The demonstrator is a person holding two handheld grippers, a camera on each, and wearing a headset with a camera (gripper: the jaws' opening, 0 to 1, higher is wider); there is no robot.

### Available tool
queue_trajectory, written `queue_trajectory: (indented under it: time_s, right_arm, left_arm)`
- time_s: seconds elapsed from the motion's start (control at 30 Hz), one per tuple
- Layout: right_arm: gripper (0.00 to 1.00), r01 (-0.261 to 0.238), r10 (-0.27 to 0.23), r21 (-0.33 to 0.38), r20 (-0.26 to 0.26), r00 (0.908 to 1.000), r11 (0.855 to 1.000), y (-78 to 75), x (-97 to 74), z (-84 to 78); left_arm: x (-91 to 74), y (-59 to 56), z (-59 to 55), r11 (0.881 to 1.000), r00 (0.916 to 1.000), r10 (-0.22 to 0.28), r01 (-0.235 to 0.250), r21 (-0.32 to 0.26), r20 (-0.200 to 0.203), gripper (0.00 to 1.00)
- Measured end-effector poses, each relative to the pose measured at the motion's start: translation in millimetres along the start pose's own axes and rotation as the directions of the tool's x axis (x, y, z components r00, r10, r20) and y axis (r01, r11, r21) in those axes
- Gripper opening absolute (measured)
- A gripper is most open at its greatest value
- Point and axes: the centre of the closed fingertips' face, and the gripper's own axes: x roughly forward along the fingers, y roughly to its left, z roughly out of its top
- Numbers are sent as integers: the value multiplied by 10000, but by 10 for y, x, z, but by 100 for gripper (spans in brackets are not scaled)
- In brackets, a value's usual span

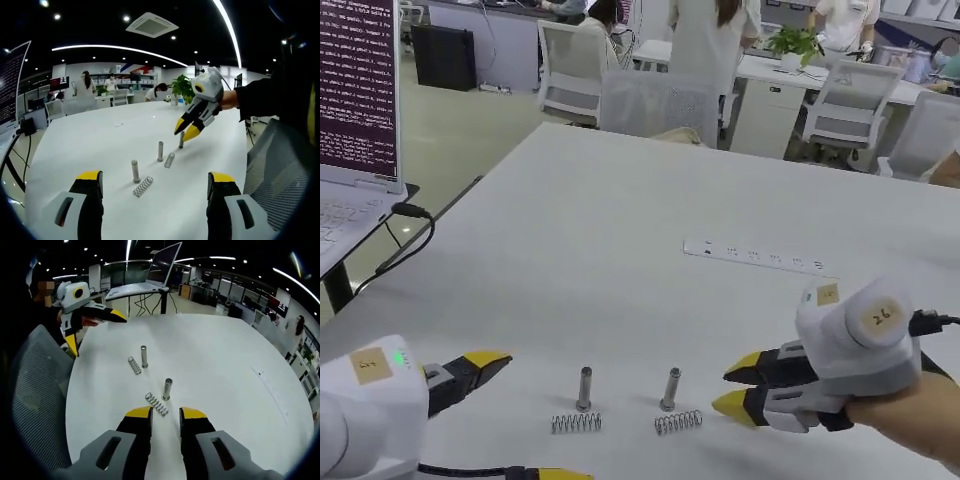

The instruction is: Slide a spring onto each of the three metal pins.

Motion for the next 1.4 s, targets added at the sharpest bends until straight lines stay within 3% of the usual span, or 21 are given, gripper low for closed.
queue_trajectory:
  time_s: [0.8, 1.07, 1.4]
  right_arm:
    - [17, -743, 699, -516, -829, 9941, 9959, 121, 413, -126]
    - [17, -722, 668, -531, -969, 9930, 9960, 94, 474, -142]
    - [16, -783, 723, -404, -1327, 9885, 9961, 114, 480, -288]
  left_arm:
    - [-8, 3, -83, 9998, 9998, 101, -103, -148, -172, 83]
    - [-19, 22, -89, 9997, 9997, 147, -151, -188, -186, 83]
    - [-17, 23, -92, 9996, 9997, 154, -158, -243, -168, 83]
